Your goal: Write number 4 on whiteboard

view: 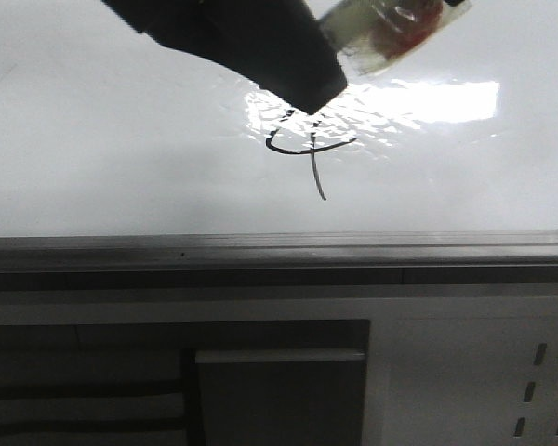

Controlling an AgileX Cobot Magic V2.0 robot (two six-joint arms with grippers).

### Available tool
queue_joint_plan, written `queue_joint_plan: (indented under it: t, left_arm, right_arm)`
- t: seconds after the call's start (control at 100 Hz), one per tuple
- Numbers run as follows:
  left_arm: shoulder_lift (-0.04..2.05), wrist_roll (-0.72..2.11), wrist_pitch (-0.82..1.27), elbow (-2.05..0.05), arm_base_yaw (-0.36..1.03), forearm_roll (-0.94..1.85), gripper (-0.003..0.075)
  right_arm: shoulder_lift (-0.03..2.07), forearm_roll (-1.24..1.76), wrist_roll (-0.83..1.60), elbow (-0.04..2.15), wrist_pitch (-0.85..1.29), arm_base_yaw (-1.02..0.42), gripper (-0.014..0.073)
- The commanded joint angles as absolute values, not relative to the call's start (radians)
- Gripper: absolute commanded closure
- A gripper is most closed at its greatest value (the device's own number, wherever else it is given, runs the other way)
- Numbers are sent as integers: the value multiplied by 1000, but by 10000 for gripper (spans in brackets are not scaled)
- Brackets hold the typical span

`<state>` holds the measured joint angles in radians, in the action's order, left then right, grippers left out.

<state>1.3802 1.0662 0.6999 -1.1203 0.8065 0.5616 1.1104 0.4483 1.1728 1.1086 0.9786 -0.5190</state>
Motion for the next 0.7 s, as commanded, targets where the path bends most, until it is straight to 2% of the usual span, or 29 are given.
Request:
queue_joint_plan:
  t: [0.0,0.07,0.29,0.36,0.46,0.53,0.58,0.69]
  left_arm:
    - [1356,1065,649,-1158,813,595,703]
    - [1356,1065,649,-1158,813,595,741]
    - [1356,1065,649,-1158,813,595,741]
    - [1356,1065,649,-1158,813,595,741]
    - [1356,1065,649,-1158,813,595,741]
    - [1356,1065,649,-1158,811,593,741]
    - [1354,1065,657,-1158,808,578,741]
    - [1336,1030,666,-1158,779,556,741]
  right_arm:
    - [1086,494,1183,1140,960,-519,646]
    - [1086,494,1183,1140,960,-519,646]
    - [1086,494,1183,1140,965,-519,630]
    - [1086,494,1183,1140,967,-519,552]
    - [1086,489,1183,1140,967,-519,355]
    - [1077,463,1178,1140,977,-519,259]
    - [1059,420,1165,1143,991,-515,232]
    - [994,315,1047,1158,995,-488,231]
